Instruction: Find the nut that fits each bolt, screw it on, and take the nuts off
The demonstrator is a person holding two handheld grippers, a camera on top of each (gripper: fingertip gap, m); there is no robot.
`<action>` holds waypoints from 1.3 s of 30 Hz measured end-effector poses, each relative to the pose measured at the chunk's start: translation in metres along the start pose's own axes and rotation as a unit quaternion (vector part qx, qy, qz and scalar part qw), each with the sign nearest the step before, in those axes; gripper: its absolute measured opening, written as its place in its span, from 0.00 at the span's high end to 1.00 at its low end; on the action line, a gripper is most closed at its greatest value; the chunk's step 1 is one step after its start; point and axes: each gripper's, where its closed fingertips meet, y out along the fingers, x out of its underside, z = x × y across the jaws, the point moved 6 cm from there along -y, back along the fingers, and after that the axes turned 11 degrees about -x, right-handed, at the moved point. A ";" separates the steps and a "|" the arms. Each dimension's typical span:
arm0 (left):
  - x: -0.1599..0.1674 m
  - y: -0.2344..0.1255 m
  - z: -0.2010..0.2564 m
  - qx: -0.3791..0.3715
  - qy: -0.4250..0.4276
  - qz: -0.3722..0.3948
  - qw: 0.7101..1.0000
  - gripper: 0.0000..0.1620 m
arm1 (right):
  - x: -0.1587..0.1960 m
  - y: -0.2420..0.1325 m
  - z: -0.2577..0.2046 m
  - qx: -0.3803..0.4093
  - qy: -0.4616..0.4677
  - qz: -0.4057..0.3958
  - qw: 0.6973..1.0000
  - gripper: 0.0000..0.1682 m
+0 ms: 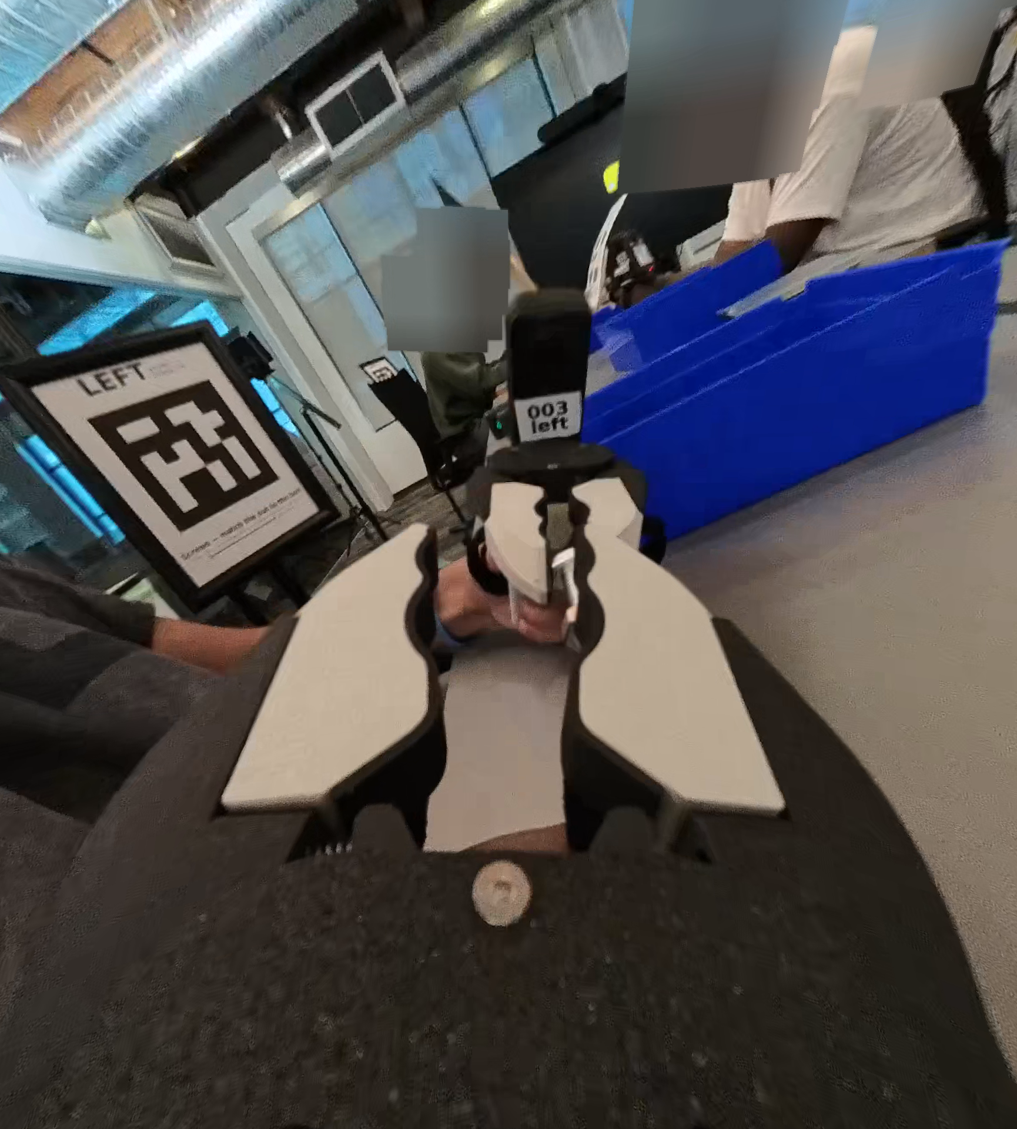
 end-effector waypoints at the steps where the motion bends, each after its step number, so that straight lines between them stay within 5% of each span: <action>1: 0.000 -0.001 0.000 0.004 -0.003 0.002 1.000 0.89 | -0.004 -0.004 0.003 0.016 -0.002 0.005 1.000 0.75; 6: -0.004 -0.003 0.002 0.016 -0.009 0.020 1.000 0.89 | 0.033 -0.004 0.020 0.032 0.059 -0.073 0.995 0.74; 13: -0.001 -0.003 -0.002 0.004 -0.009 0.008 1.000 0.89 | -0.007 -0.008 0.004 0.024 -0.004 0.008 1.000 0.78; 17: -0.003 -0.004 0.000 0.012 -0.008 0.017 1.000 0.89 | 0.026 -0.009 0.024 0.045 0.105 -0.032 0.993 0.77; 21: -0.003 -0.004 0.002 0.009 0.003 0.014 1.000 0.89 | 0.031 -0.002 0.024 -0.054 0.251 0.036 0.966 0.81; 26: -0.002 -0.003 0.002 0.003 0.012 0.010 1.000 0.89 | 0.037 0.002 0.026 -0.057 0.276 0.023 0.959 0.88; 29: -0.001 -0.003 0.001 0.003 0.008 0.008 1.000 0.89 | 0.035 0.002 0.025 -0.024 0.215 0.012 0.976 0.88; 34: -0.001 -0.004 0.004 0.042 -0.019 0.003 0.999 0.89 | 0.032 0.004 0.013 0.046 -0.030 -0.103 0.993 0.89; 36: 0.000 -0.003 0.007 0.060 -0.026 -0.004 0.998 0.89 | 0.032 0.004 0.005 0.078 -0.159 -0.159 0.971 0.89; 39: 0.003 0.000 0.009 0.077 -0.037 -0.018 0.996 0.89 | 0.036 0.004 -0.003 0.138 -0.352 -0.236 0.895 0.89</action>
